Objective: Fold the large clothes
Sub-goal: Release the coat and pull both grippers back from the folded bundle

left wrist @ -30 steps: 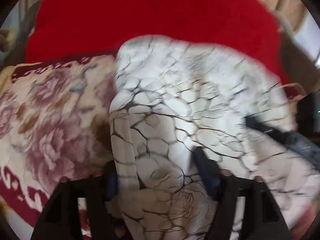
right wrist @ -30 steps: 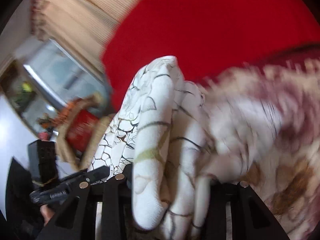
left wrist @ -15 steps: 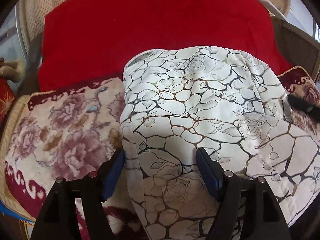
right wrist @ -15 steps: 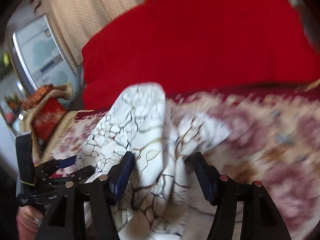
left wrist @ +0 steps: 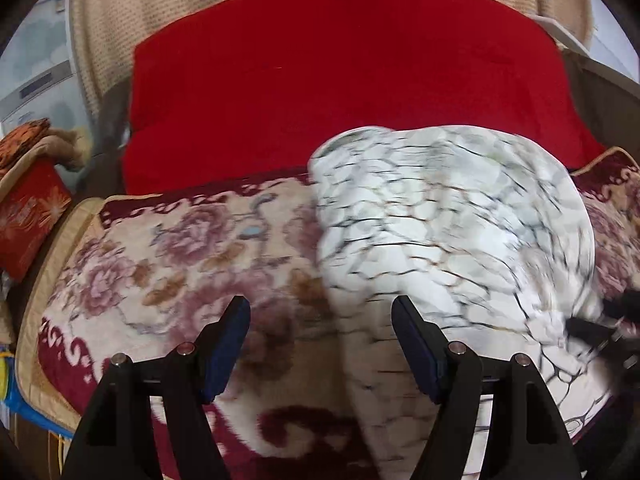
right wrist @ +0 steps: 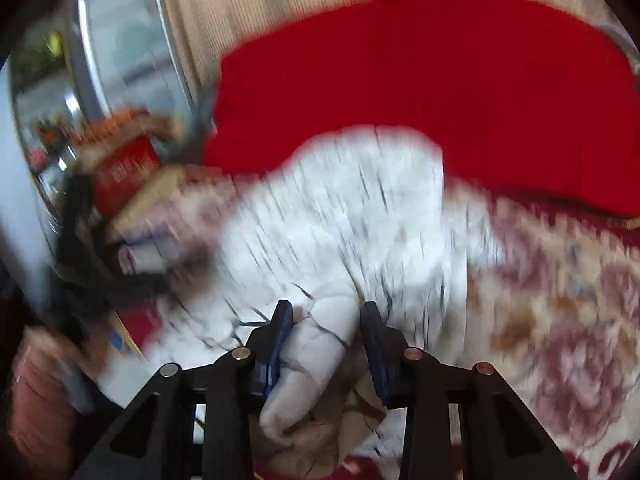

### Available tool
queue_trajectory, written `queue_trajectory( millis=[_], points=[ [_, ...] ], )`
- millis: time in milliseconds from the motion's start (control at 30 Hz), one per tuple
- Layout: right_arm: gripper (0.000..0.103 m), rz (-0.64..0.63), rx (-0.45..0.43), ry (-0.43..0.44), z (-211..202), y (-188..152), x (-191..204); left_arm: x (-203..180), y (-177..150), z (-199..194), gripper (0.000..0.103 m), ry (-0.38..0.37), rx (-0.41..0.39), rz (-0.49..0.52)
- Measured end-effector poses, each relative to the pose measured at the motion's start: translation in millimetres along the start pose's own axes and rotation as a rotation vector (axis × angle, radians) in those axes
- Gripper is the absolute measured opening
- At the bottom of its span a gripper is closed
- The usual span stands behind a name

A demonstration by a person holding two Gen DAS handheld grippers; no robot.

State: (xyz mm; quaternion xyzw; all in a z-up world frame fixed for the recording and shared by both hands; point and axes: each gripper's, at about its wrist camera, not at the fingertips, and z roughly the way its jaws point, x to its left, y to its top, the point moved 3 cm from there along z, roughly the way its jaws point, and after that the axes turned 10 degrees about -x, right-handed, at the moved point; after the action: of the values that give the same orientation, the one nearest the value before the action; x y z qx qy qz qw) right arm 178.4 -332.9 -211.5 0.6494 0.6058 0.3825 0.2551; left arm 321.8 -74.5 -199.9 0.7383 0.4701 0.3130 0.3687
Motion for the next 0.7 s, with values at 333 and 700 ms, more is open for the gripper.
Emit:
queue_trajectory(
  millis=[333, 700],
  points=[
    [0.039, -0.042, 0.085, 0.036, 2.7, 27.1, 3.7, 20.3, -0.6, 0.3, 0.076, 0.067, -0.012, -0.022],
    [0.043, 0.038, 0.21, -0.121, 116.3, 99.8, -55.3, 10.8, 3.9, 8.0, 0.083, 0.123, -0.003, 0.034]
  ],
)
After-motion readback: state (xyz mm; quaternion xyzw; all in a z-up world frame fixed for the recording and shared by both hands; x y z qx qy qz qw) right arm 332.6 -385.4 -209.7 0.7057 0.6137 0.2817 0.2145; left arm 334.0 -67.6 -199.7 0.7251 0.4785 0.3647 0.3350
